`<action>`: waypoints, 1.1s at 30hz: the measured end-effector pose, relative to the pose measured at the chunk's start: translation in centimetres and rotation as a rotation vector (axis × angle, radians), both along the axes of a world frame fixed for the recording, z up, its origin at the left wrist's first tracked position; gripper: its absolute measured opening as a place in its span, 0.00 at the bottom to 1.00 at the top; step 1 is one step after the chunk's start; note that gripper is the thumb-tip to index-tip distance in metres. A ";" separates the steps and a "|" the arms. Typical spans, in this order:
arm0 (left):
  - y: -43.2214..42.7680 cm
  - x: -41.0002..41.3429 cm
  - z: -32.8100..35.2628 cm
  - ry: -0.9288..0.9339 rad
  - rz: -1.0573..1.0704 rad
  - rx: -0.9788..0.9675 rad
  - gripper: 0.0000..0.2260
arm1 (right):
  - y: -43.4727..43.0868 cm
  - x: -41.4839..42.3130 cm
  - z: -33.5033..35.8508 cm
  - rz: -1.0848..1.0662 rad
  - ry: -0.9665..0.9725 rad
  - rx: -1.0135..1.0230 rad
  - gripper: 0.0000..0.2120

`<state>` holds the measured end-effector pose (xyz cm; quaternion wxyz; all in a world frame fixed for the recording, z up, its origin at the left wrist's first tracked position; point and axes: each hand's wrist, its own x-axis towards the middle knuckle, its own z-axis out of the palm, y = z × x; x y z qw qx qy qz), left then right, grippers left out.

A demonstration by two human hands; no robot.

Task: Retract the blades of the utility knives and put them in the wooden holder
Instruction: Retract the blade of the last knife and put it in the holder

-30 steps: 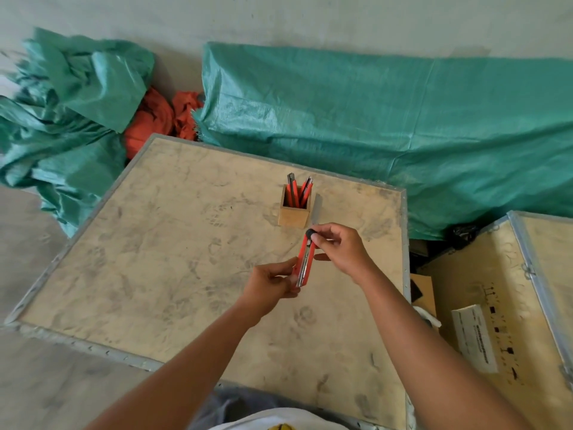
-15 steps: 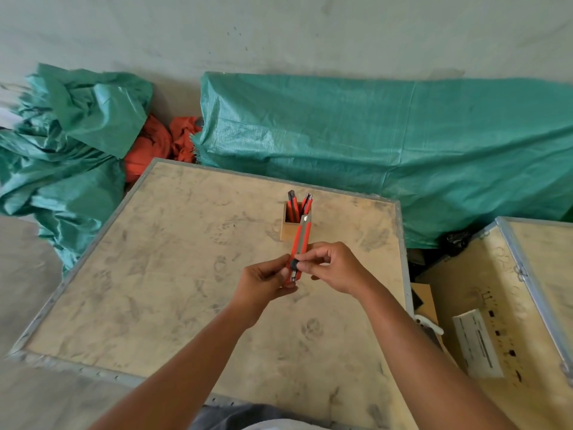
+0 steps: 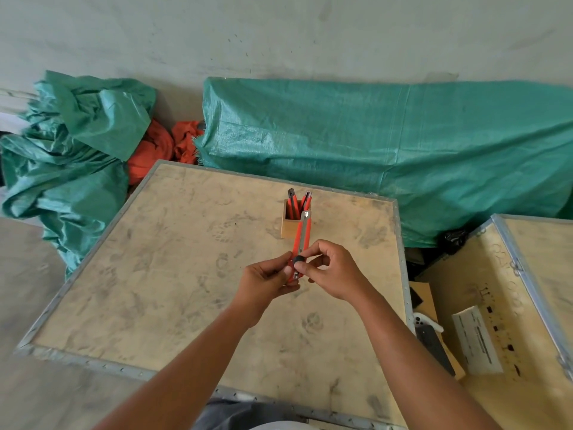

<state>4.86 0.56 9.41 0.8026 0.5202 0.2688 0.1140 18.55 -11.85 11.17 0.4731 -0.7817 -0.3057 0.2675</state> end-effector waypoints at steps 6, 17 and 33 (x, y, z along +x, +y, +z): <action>-0.4 0.1 0.4 0.008 -0.011 0.021 0.14 | -1.0 -0.2 0.0 0.043 0.056 0.058 0.12; -0.3 0.7 0.4 0.004 -0.002 0.058 0.14 | -1.0 0.3 0.1 0.020 0.025 0.081 0.10; 2.4 4.5 -1.1 0.051 -0.035 0.153 0.16 | 2.2 4.5 -1.6 -0.137 0.088 0.147 0.14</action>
